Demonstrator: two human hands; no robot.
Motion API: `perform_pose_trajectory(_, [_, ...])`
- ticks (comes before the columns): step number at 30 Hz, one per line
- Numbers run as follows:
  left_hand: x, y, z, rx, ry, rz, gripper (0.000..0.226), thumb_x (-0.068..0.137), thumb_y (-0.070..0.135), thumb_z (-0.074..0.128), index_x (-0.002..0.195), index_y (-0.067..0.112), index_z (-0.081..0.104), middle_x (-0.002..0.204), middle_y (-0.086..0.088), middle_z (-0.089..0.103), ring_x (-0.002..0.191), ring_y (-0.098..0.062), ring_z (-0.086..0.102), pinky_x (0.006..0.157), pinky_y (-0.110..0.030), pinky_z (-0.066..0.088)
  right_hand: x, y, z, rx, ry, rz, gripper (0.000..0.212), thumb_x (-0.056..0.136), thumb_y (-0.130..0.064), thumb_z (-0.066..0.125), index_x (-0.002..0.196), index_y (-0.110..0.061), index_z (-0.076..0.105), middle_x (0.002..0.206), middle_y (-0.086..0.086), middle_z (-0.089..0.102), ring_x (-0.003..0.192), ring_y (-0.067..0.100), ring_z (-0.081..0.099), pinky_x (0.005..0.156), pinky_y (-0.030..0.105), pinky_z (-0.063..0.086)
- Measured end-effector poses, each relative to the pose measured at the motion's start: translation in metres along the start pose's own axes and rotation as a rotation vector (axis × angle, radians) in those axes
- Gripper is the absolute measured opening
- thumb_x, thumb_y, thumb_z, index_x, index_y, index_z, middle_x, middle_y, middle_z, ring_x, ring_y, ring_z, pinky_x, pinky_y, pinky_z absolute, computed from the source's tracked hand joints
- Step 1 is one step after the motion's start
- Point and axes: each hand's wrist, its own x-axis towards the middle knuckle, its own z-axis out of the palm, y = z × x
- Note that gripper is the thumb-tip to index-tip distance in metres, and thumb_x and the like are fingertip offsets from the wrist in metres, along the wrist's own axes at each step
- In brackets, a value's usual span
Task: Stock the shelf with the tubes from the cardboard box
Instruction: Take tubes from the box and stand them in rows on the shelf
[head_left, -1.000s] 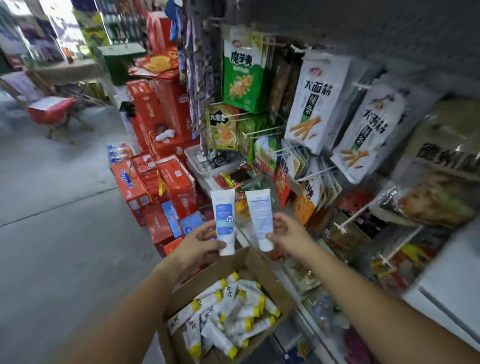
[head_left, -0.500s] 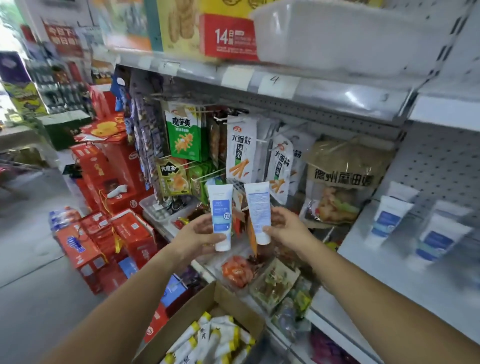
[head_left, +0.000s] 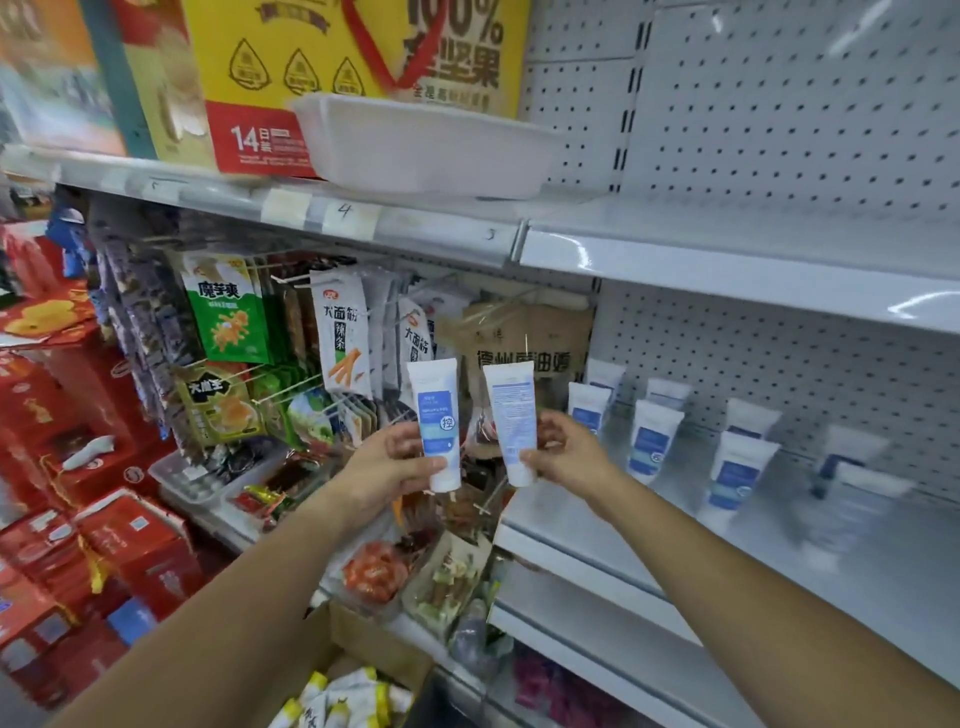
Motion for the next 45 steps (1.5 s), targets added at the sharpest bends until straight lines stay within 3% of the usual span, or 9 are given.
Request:
perform_pose_trajectory(2, [0.006,0.0,0.017,0.023,-0.027,0.009,0.05,0.079,-0.007,0.074,0.125,0.01,0.062,0.119,-0.017,0.069,0.107,-0.032,0.069,0.087,-0.042,0.058,-0.006,0.003,-0.02,-0.012,0.029,-0.003,0.039,0.085,-0.006,0.072,0.113,-0.026,0.055,0.104,-0.008,0.062,0.101,0.017,0.062,0.091,0.044,0.056])
perform_pose_trajectory(6, [0.011,0.006,0.053,0.073,-0.06,0.04,0.051,0.078,-0.004,0.076,0.124,0.011,0.06,0.115,-0.015,0.071,0.105,-0.032,0.069,0.093,-0.05,0.055,-0.02,0.008,-0.058,0.01,0.082,-0.01,0.04,0.084,-0.005,0.073,0.118,-0.018,0.058,0.111,0.001,0.063,0.104,0.021,0.062,0.087,0.042,0.058])
perform_pose_trajectory(12, [0.019,0.012,0.091,0.097,-0.085,0.077,0.051,0.079,-0.008,0.074,0.124,0.011,0.06,0.115,-0.016,0.07,0.106,-0.03,0.069,0.081,-0.033,0.059,-0.036,0.01,-0.092,0.046,0.12,-0.024,0.04,0.084,-0.002,0.072,0.119,-0.016,0.057,0.11,0.003,0.063,0.098,0.018,0.063,0.08,0.033,0.059])
perform_pose_trajectory(16, [0.034,0.007,0.101,0.121,-0.164,0.067,0.054,0.077,-0.006,0.077,0.125,0.013,0.059,0.116,-0.015,0.07,0.108,-0.031,0.068,0.085,-0.038,0.058,-0.042,0.011,-0.106,0.062,0.174,-0.016,0.037,0.084,-0.002,0.072,0.114,-0.018,0.058,0.108,0.003,0.065,0.099,0.017,0.064,0.075,0.028,0.058])
perform_pose_trajectory(22, [0.069,0.003,0.109,0.197,-0.279,0.073,0.058,0.073,-0.002,0.082,0.124,0.014,0.06,0.115,-0.009,0.072,0.109,-0.026,0.068,0.098,-0.045,0.052,-0.048,0.017,-0.119,0.055,0.318,0.016,0.035,0.082,-0.002,0.074,0.108,-0.021,0.06,0.1,0.001,0.066,0.102,0.024,0.064,0.088,0.046,0.057])
perform_pose_trajectory(30, [0.104,-0.021,0.107,0.253,-0.308,0.094,0.054,0.072,-0.004,0.082,0.116,0.018,0.06,0.107,-0.004,0.073,0.102,-0.02,0.069,0.09,-0.033,0.054,-0.06,0.028,-0.109,0.076,0.434,0.053,0.041,0.085,-0.001,0.072,0.12,-0.015,0.058,0.113,0.006,0.065,0.105,0.02,0.063,0.081,0.03,0.058])
perform_pose_trajectory(38, [0.115,-0.049,0.11,0.306,-0.319,0.082,0.055,0.071,-0.002,0.083,0.111,0.024,0.058,0.107,-0.003,0.072,0.101,-0.017,0.068,0.093,-0.033,0.053,-0.064,0.044,-0.109,0.077,0.467,0.066,0.035,0.084,-0.004,0.073,0.11,-0.023,0.061,0.109,0.003,0.068,0.103,0.024,0.066,0.083,0.034,0.059])
perform_pose_trajectory(41, [0.116,-0.053,0.113,0.297,-0.321,0.056,0.055,0.072,-0.002,0.082,0.113,0.026,0.057,0.106,0.0,0.071,0.1,-0.013,0.067,0.087,-0.026,0.053,-0.063,0.047,-0.108,0.087,0.459,0.066,0.035,0.084,-0.004,0.073,0.112,-0.022,0.061,0.108,0.003,0.068,0.103,0.023,0.066,0.085,0.035,0.059])
perform_pose_trajectory(45, [0.121,-0.06,0.115,0.299,-0.325,0.064,0.056,0.072,-0.001,0.083,0.111,0.029,0.057,0.106,0.0,0.073,0.1,-0.013,0.068,0.09,-0.028,0.052,-0.063,0.052,-0.105,0.115,0.449,0.077,0.039,0.085,-0.002,0.072,0.118,-0.018,0.059,0.11,0.003,0.068,0.103,0.02,0.067,0.084,0.031,0.058])
